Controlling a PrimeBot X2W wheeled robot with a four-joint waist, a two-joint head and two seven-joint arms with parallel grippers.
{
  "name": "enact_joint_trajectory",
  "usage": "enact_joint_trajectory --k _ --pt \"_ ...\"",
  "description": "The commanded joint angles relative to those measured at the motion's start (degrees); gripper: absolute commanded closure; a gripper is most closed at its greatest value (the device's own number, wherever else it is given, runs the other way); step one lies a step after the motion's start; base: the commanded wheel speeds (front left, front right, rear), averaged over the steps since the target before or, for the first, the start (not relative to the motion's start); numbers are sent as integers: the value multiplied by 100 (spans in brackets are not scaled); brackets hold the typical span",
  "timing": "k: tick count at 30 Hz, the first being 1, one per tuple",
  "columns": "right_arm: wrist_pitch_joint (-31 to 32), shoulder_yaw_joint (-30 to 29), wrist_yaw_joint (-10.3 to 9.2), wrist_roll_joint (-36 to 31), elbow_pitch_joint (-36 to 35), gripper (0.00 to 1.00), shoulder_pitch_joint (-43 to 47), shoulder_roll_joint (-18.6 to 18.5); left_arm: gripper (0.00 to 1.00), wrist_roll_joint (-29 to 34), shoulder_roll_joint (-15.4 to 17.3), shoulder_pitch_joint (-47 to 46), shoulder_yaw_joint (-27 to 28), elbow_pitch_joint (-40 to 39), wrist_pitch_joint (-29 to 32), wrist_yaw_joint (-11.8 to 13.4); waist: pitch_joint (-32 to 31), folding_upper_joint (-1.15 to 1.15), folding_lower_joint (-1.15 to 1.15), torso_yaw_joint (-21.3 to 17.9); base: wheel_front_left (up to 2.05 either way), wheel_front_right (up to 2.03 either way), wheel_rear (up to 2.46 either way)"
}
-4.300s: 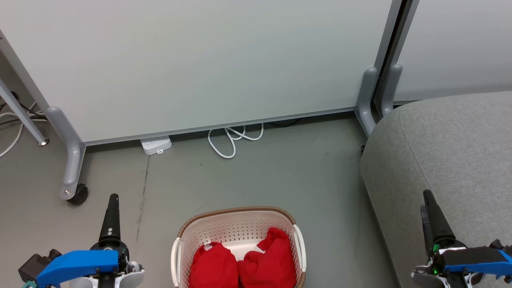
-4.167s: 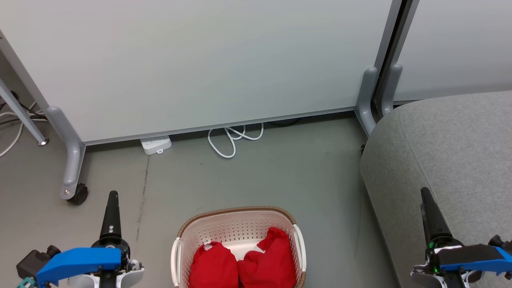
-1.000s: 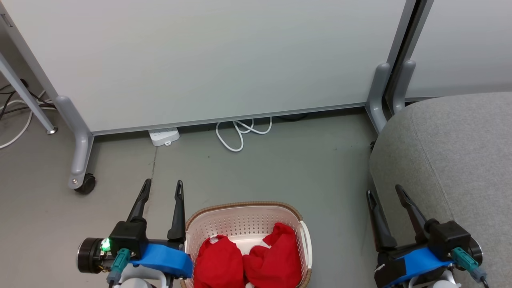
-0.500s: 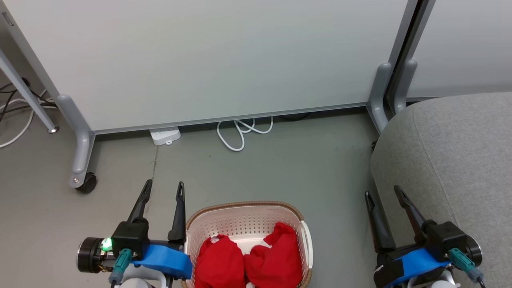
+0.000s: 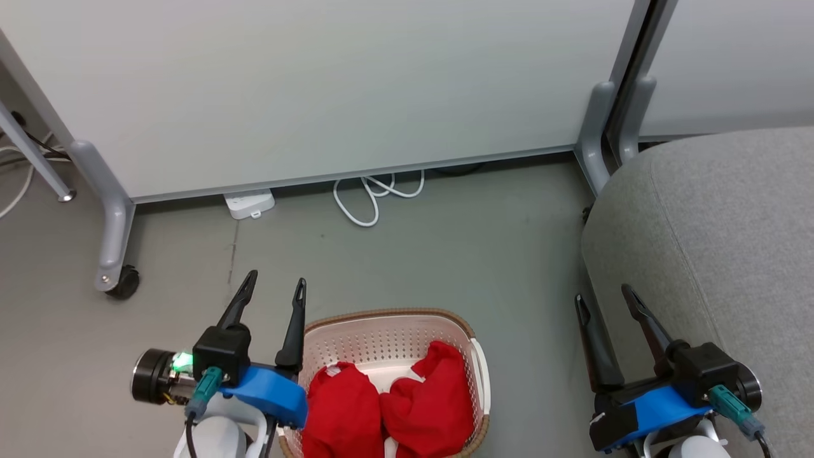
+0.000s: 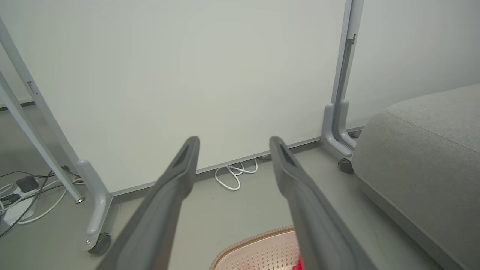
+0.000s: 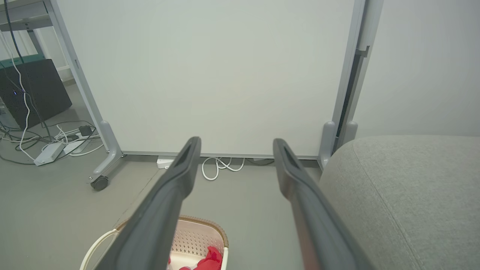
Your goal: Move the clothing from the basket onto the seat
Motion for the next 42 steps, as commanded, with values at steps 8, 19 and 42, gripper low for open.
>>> enact_joint_trajectory --k 8,19,42 --pt "-19 86 3 -31 -53 0 -299 -32 0 -51 251 -765 -291 904 -23 -121 522 0 0 -327 0 0 0" --pt "-19 196 3 31 -211 0 -904 -29 0 -283 700 -1847 -1211 2263 -23 -133 1568 0 0 -759 0 0 0" --pt "-20 302 3 96 -651 0 -2059 -27 0 -1107 1383 -3716 -3800 4438 291 -135 3703 0 0 -1283 0 0 0"
